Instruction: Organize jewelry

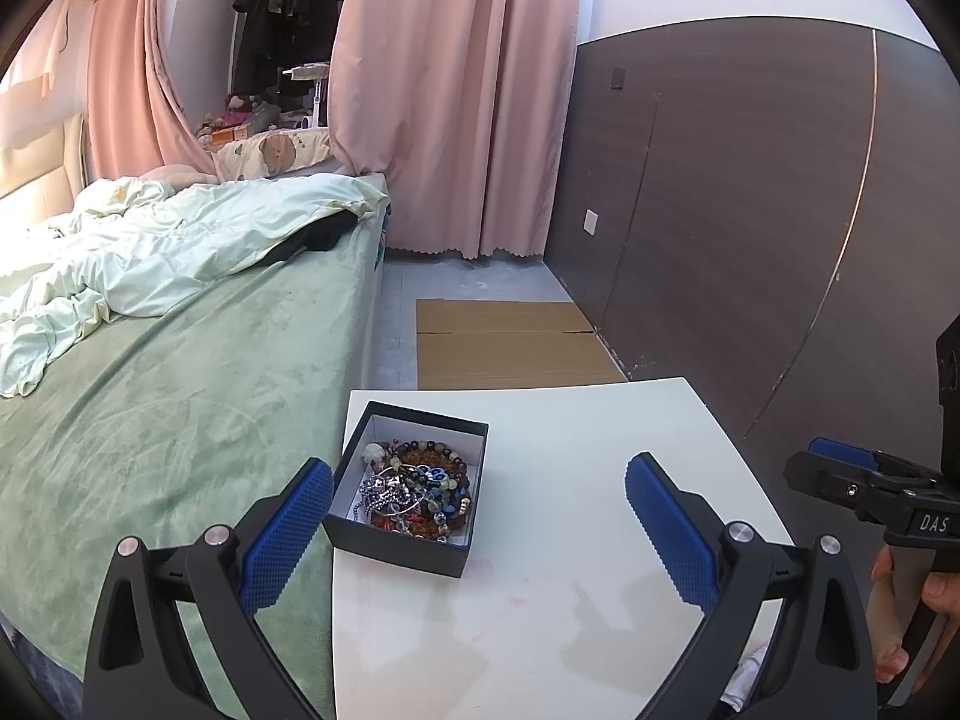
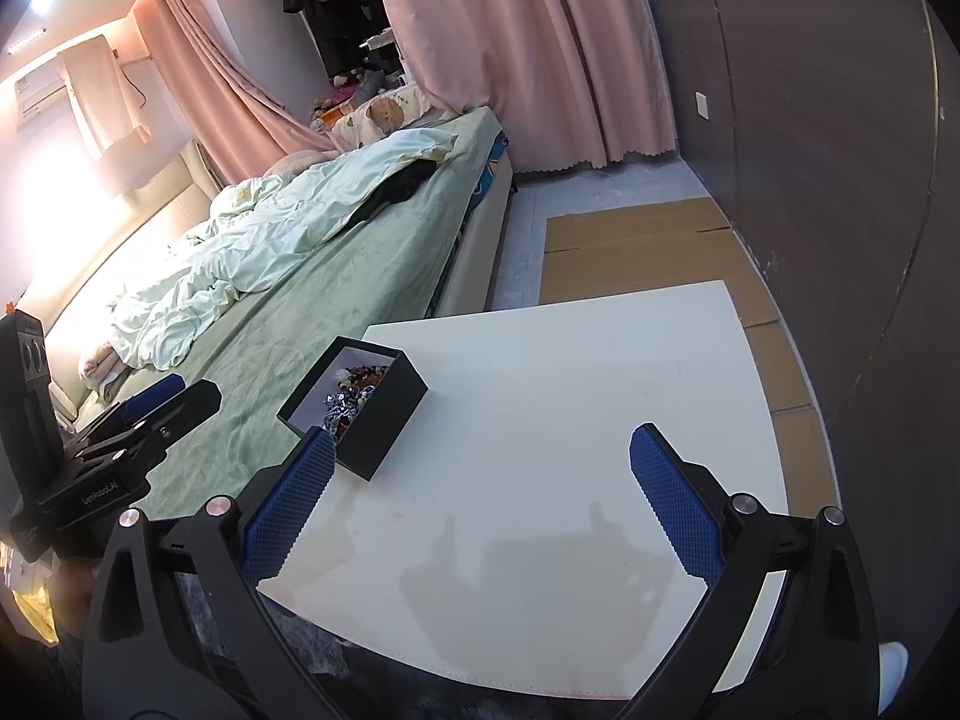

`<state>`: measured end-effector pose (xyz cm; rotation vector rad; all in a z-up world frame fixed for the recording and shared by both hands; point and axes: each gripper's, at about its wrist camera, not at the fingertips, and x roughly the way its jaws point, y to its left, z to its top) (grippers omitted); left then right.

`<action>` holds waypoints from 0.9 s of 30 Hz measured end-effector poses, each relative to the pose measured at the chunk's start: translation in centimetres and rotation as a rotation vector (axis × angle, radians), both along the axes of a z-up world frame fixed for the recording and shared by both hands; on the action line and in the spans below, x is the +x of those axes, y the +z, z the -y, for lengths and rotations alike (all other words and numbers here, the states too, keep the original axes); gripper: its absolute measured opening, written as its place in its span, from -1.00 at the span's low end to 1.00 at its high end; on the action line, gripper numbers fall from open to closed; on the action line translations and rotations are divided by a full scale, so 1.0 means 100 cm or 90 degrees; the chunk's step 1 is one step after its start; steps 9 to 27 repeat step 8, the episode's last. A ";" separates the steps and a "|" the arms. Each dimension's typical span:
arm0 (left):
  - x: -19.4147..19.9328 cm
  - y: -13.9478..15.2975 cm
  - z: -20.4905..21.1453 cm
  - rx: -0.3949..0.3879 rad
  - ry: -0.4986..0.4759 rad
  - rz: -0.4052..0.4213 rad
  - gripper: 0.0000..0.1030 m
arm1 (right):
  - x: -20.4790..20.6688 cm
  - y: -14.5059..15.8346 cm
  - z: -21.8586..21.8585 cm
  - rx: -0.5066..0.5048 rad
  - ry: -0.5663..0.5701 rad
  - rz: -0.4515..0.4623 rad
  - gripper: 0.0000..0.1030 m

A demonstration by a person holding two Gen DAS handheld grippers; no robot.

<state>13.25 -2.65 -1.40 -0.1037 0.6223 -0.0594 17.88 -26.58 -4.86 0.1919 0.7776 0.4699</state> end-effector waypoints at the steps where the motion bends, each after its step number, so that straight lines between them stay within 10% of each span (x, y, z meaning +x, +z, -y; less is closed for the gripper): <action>1: 0.000 0.000 0.000 0.000 0.000 -0.001 0.84 | 0.000 0.000 0.000 0.000 0.000 0.000 0.91; 27: 0.000 -0.002 0.000 -0.001 -0.001 -0.007 0.84 | -0.003 -0.002 0.001 -0.005 0.000 0.000 0.91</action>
